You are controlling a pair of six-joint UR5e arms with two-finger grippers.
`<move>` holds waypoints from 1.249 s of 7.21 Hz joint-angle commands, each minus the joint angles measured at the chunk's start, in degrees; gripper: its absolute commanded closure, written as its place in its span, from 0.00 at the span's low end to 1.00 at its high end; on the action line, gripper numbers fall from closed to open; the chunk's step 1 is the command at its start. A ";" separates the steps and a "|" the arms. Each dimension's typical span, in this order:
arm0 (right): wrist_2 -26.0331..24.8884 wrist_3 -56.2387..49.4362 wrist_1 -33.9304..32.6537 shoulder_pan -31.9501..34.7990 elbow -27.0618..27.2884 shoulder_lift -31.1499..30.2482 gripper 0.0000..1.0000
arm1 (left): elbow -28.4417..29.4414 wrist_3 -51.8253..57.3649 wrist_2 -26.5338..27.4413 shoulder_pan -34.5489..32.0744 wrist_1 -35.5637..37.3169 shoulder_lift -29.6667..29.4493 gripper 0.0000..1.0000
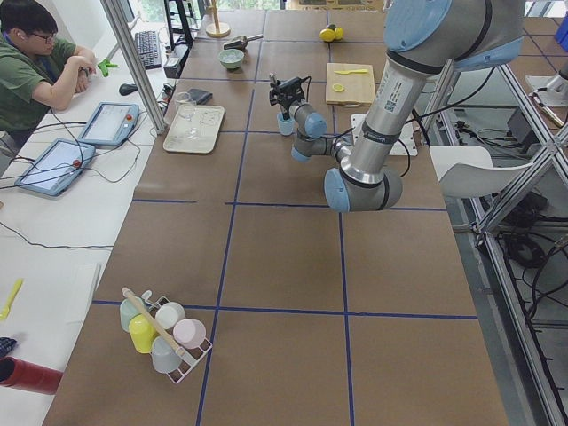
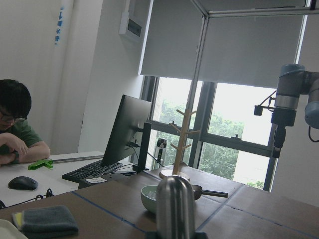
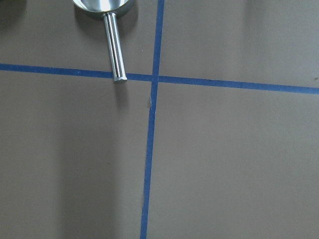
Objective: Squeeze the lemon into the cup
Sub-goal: 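Press the muddler down into the cup onto the lemon slice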
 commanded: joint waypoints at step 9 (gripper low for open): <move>0.01 0.02 0.00 0.33 -0.10 -0.43 0.00 | -7.73 -1.37 2.10 -2.45 2.18 -0.49 1.00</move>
